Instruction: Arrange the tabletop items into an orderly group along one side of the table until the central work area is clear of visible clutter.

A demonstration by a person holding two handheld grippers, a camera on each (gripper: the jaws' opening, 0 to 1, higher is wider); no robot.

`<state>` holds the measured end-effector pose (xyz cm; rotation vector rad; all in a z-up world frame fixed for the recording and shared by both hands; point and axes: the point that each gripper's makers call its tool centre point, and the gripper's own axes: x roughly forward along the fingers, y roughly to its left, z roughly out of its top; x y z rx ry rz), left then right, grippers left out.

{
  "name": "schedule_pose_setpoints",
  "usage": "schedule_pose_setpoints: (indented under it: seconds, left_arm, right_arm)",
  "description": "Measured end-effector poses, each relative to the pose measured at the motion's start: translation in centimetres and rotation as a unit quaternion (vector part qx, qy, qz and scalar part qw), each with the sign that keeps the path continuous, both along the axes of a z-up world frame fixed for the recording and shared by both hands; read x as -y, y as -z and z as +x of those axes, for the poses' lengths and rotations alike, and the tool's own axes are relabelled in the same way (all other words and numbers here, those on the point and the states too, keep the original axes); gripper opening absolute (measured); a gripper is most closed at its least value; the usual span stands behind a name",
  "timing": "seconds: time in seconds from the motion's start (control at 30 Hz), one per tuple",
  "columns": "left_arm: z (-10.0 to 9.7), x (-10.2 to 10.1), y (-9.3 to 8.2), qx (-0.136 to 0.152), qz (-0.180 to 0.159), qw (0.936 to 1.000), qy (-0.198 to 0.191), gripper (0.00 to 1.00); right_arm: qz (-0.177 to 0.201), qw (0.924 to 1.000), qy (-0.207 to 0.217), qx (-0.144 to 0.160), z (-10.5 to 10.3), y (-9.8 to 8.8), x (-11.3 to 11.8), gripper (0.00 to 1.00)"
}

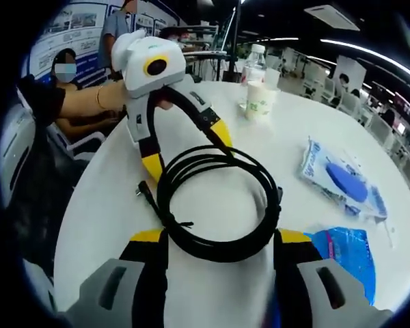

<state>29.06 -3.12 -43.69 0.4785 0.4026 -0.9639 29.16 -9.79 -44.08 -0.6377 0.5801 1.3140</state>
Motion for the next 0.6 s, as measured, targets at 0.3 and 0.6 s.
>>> schedule_pose_setpoints:
  seconds: [0.3, 0.6]
  left_arm:
    - [-0.07, 0.10, 0.14, -0.005, 0.001, 1.0000, 0.001, 0.52]
    - [-0.19, 0.33, 0.19, -0.010, 0.004, 0.9999, 0.005, 0.51]
  right_arm:
    - [-0.005, 1.0000, -0.002, -0.003, -0.12, 0.29, 0.23, 0.60]
    - [-0.008, 0.9999, -0.002, -0.009, -0.33, 0.55, 0.47, 0.59]
